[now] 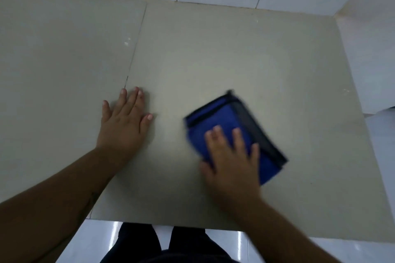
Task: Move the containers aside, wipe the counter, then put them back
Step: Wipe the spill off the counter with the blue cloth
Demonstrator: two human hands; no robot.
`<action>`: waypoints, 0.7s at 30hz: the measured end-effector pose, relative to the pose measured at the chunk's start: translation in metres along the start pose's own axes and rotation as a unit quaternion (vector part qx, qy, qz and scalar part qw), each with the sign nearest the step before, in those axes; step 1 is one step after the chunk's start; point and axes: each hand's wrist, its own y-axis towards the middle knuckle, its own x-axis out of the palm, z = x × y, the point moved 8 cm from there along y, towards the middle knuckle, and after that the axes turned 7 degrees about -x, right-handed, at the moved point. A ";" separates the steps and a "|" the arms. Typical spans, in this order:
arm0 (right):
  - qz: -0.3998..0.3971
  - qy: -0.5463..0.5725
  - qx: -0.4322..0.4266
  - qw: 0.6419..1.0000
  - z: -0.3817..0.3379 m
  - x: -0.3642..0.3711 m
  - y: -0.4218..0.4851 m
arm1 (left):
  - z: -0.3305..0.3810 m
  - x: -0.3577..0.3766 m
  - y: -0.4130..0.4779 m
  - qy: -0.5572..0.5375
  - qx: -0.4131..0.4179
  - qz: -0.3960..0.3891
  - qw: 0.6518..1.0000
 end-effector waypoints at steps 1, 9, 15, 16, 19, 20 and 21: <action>-0.010 -0.001 -0.058 0.998 -0.031 0.005 0.000 | 0.000 0.000 0.000 -0.005 0.002 0.001 1.000; -0.060 -0.032 -0.003 0.998 0.039 -0.016 0.141 | 0.000 -0.007 -0.001 -0.059 0.044 0.004 0.997; -0.011 0.011 0.048 0.999 0.055 -0.012 0.020 | -0.010 -0.006 -0.037 0.002 0.231 -0.010 0.973; -0.008 0.017 0.059 0.998 0.038 -0.007 -0.002 | -0.017 -0.006 -0.045 0.012 0.255 -0.009 0.967; 0.011 0.039 0.063 0.997 -0.042 0.011 -0.051 | -0.049 -0.008 -0.055 0.014 0.259 -0.015 0.966; 0.020 0.046 0.051 0.997 -0.076 0.017 -0.062 | -0.062 -0.009 -0.057 0.012 0.248 -0.018 0.969; 0.024 0.047 0.037 0.998 -0.109 0.023 -0.069 | -0.074 -0.010 -0.058 0.012 0.237 -0.022 0.971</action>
